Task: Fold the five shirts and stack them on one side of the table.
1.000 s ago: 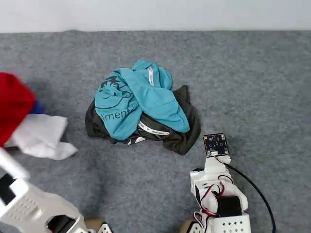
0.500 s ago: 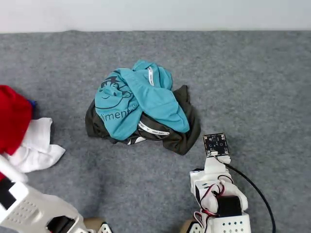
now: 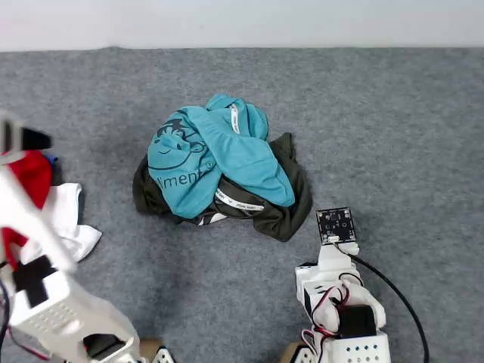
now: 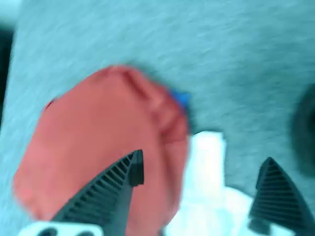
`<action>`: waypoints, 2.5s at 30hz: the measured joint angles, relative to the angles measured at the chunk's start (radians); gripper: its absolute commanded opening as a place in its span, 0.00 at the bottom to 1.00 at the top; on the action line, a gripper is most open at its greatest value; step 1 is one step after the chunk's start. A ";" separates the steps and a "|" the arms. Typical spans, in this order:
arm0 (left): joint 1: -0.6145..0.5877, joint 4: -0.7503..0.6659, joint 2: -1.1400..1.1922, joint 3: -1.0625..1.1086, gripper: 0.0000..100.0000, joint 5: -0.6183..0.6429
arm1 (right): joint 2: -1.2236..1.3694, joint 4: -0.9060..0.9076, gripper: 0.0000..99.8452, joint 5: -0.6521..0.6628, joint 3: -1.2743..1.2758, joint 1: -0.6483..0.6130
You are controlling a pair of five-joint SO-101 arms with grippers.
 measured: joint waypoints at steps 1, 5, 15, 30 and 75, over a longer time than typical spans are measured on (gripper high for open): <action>0.037 0.000 0.000 0.000 0.36 0.000 | 0.000 0.000 0.01 0.000 0.000 0.000; 0.192 0.000 0.000 0.064 0.36 -0.003 | 0.000 0.000 0.01 0.000 0.000 0.000; 0.505 0.000 0.000 0.374 0.36 -0.003 | 0.000 0.000 0.01 0.000 0.000 0.000; 0.635 -0.362 0.000 0.698 0.31 0.014 | 0.000 0.000 0.01 0.000 0.000 0.000; -0.183 -0.226 0.000 -0.385 0.00 -0.051 | 0.000 0.000 0.01 0.000 0.000 0.000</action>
